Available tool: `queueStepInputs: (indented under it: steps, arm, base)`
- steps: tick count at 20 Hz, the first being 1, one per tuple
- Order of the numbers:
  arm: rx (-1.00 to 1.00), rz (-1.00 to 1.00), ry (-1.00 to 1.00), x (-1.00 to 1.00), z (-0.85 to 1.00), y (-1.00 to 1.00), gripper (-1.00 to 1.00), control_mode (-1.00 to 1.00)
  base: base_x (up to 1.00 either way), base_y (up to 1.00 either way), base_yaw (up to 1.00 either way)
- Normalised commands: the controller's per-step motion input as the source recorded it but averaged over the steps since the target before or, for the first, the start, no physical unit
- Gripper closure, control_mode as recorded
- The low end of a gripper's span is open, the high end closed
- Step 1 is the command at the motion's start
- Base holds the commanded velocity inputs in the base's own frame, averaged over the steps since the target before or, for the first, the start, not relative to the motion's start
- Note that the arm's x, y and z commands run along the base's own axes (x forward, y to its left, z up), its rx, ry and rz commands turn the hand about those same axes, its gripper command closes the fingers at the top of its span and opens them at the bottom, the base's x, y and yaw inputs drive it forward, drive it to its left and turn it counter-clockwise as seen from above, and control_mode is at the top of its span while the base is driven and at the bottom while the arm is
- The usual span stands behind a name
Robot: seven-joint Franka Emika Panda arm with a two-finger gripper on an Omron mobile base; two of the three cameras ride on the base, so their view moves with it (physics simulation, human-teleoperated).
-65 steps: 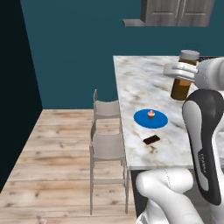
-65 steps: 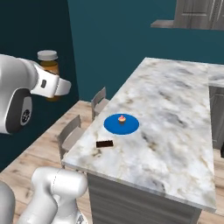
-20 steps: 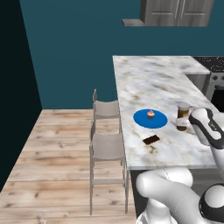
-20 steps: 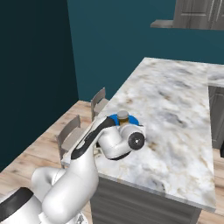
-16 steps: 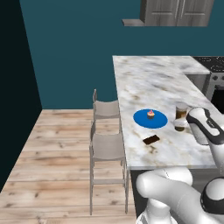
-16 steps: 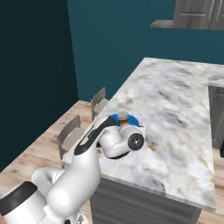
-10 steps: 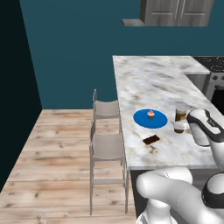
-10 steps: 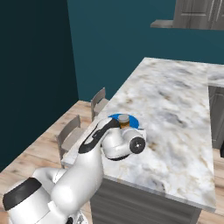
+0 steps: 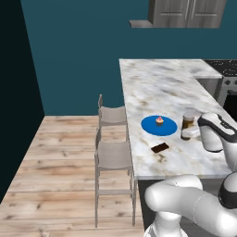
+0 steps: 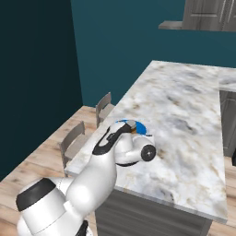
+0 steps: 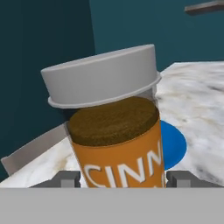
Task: Take the cinnamon bottle from the cabinet and place it on the dining table, next to the plate with the cupcake. Then take the chocolate from the dining counter and place it on the cupcake plate.
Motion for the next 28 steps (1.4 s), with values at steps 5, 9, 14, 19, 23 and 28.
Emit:
queueStepInputs:
  steps: [5,9,14,19,23,28]
  arm:
    - [0.00,0.04,-0.03,0.01,-0.18,-0.10,1.00,-1.00]
    - [0.00,0.02,-0.06,0.00,-0.11,0.00,-1.00,-1.00]
    - [0.00,0.00,-0.02,0.00,-0.01,-0.01,-1.00,-1.00]
    - [0.00,0.00,0.00,0.00,0.32,0.00,-1.00,-1.00]
    - [0.00,0.00,0.00,0.00,0.93,0.00,-1.00,-1.00]
    - [-0.02,0.00,0.01,-0.04,1.00,0.08,-1.00,-1.00]
  base:
    - [0.00,0.00,0.00]
    - [0.00,0.00,0.00]
    - [0.00,0.00,0.00]
    - [0.00,0.00,0.00]
    - [0.00,0.00,0.00]
    - [0.00,0.00,0.00]
